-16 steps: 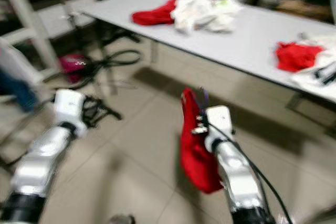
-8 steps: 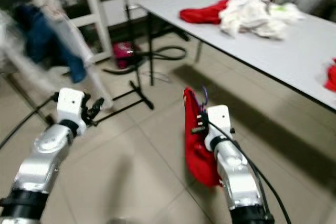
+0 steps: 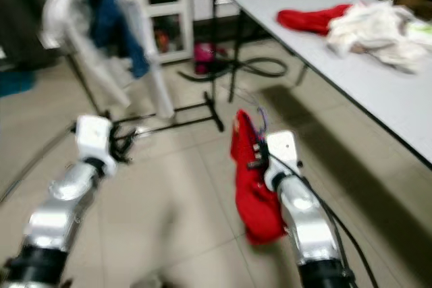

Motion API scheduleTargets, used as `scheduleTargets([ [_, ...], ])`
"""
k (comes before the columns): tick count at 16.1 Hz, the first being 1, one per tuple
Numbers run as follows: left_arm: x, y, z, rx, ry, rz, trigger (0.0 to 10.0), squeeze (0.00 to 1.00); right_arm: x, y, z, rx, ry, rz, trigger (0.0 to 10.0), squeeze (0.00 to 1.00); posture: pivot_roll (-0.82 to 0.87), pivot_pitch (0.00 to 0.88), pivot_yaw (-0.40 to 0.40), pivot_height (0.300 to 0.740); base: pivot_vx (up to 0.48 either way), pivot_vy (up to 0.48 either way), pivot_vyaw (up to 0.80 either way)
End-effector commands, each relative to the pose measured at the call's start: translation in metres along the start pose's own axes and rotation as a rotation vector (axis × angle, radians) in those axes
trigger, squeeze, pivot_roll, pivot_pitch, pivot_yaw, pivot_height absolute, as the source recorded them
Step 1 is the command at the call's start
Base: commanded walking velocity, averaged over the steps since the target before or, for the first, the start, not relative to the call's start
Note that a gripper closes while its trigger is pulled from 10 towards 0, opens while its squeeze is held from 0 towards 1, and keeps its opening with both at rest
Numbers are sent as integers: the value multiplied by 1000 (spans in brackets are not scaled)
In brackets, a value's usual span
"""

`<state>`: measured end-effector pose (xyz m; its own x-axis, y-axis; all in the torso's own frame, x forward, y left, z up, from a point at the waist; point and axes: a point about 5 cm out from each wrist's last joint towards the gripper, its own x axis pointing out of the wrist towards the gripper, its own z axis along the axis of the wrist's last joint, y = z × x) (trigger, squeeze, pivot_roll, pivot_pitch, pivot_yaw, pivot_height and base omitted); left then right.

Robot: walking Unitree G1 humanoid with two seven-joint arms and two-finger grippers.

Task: Hang hanger

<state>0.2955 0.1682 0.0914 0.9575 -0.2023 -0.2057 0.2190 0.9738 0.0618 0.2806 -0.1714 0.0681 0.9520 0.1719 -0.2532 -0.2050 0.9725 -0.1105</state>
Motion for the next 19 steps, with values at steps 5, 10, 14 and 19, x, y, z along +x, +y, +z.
scheduleTargets([
  [5,-1,11,11,39,-35,39,10000,0,5,6,11,3,-52,25,10000,0,15,0,19,740,0,-192,800],
  [10,2,2,26,45,-75,-97,10000,0,4,-3,24,14,-84,90,10000,0,12,0,23,740,0,0,108],
  [14,4,-12,37,35,-80,-330,10000,1000,2,0,46,-13,-150,215,10000,0,20,0,6,740,0,0,0],
  [19,19,-21,56,7,-65,-499,10000,1000,-9,15,77,-91,-249,379,10000,0,22,0,-7,740,0,0,0],
])
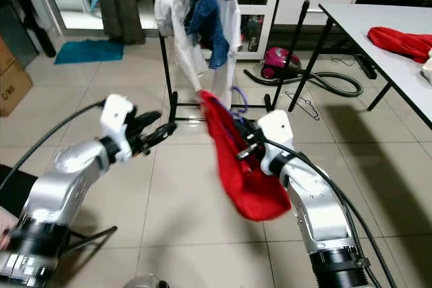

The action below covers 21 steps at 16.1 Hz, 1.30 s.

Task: Hang hanger

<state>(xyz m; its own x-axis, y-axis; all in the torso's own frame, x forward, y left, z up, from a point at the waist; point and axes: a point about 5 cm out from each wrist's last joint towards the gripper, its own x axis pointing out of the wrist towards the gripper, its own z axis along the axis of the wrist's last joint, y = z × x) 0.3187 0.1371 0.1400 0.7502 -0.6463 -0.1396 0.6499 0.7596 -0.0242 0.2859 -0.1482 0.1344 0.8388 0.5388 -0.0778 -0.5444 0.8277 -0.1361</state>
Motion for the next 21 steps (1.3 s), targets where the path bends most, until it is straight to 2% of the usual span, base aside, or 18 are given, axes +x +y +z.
scheduleTargets([
  [1,7,0,7,-25,-19,-12,10000,1000,2,1,12,-3,-39,19,10000,0,22,0,-7,740,0,0,0],
  [2,18,-8,13,-86,-57,-54,10000,0,4,5,17,13,-64,26,10000,0,17,0,-9,740,0,0,0],
  [4,23,-10,12,-118,-53,-52,10000,0,6,8,22,29,-79,33,10000,0,15,0,-10,740,0,0,0],
  [6,31,1,8,-197,-45,18,10000,0,6,18,29,28,-99,83,10000,0,12,0,-8,740,0,0,0],
  [7,32,2,8,-209,-45,27,10000,0,6,20,30,28,-101,90,10000,0,11,0,-7,740,0,0,0],
  [8,34,11,7,-194,-11,117,10000,0,7,22,32,30,-108,104,10000,0,7,0,1,740,0,0,0],
  [9,35,12,6,-207,-9,141,10000,0,7,22,33,31,-111,105,10000,0,6,0,2,740,0,0,0],
  [11,37,8,9,-237,-53,108,9647,0,7,21,36,36,-123,115,10000,0,7,0,1,740,0,0,0],
  [12,40,6,10,-262,-80,77,5529,0,7,22,38,36,-125,124,10000,0,9,0,-3,740,0,0,0],
  [13,43,5,12,-280,-88,63,4392,0,7,23,39,32,-125,135,10000,0,10,0,-4,740,0,0,0],
  [15,46,8,9,-263,-58,97,0,0,8,25,39,29,-122,144,10000,0,6,0,-3,740,0,0,0],
  [17,46,13,8,-266,-56,127,0,0,9,25,40,31,-124,146,10000,0,4,0,-1,740,0,0,0],
  [21,49,9,9,-250,-69,109,0,0,10,24,40,33,-124,138,10000,0,4,0,1,740,0,0,0],
])
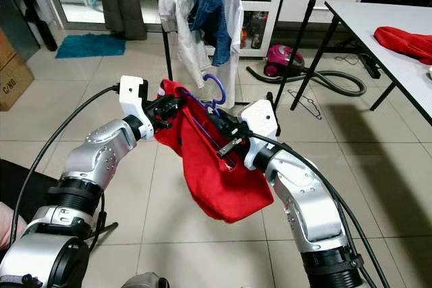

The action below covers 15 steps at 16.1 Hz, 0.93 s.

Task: Hang hanger

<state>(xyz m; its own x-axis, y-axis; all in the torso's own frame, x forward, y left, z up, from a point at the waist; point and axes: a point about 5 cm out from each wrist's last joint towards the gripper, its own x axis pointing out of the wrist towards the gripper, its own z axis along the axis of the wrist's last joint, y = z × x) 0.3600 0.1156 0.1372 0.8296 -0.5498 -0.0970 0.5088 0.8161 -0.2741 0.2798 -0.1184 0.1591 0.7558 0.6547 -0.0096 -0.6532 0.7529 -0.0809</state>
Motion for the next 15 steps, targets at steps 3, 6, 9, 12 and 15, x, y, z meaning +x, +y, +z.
scheduleTargets([
  [3,4,-6,0,28,4,-19,0,0,2,-3,11,-18,-38,-10,10000,0,4,0,2,740,0,0,0],
  [6,5,-3,-2,22,7,-11,0,0,3,-3,12,-16,-40,-14,10000,0,2,0,5,740,0,0,0],
  [9,5,-2,-1,11,-1,-15,0,0,3,-3,12,-17,-38,-12,10000,0,0,0,6,740,0,0,0],
  [12,6,-3,0,1,-18,-33,0,0,3,-2,13,-14,-40,-9,10000,0,-1,0,3,740,0,0,0],
  [15,5,-12,2,26,-32,-116,0,0,7,-2,11,7,-15,-33,10000,0,-1,0,2,740,0,0,0],
])
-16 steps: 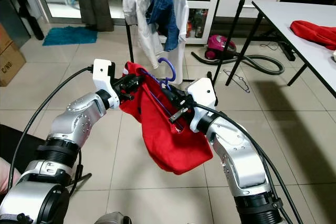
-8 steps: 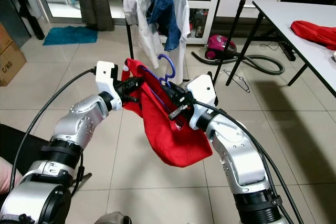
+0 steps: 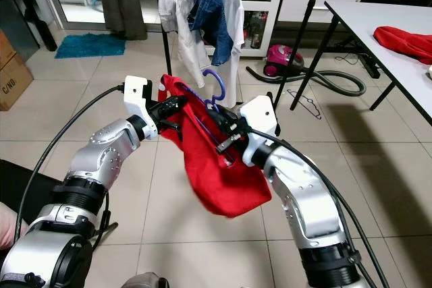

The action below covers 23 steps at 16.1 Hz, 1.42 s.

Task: Hang hanger

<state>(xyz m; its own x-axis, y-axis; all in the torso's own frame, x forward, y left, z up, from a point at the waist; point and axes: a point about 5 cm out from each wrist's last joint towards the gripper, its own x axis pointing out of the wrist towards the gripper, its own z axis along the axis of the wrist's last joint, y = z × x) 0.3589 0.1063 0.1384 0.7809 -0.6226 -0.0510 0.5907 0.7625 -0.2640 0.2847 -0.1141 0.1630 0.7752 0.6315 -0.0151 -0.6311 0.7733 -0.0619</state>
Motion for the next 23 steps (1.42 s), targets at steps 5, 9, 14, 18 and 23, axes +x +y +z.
scheduleTargets([
  [5,0,-27,10,51,-43,-148,0,0,7,-11,-11,52,146,-190,10000,0,-1,0,1,740,0,0,0],
  [9,-6,-38,7,42,-21,-183,0,0,9,-21,-11,82,167,-309,10000,0,0,0,1,740,0,0,0],
  [14,-20,-32,-23,126,169,-38,0,0,4,-46,7,158,46,-505,10000,0,-3,0,-7,740,0,0,0],
  [18,-12,-63,-28,76,154,-128,0,0,13,-42,15,159,10,-471,10000,0,-6,0,-15,740,0,0,0],
  [23,-13,-47,-17,129,118,-54,10000,8,15,-31,16,123,-3,-348,10000,0,-7,0,-19,740,0,0,0],
])
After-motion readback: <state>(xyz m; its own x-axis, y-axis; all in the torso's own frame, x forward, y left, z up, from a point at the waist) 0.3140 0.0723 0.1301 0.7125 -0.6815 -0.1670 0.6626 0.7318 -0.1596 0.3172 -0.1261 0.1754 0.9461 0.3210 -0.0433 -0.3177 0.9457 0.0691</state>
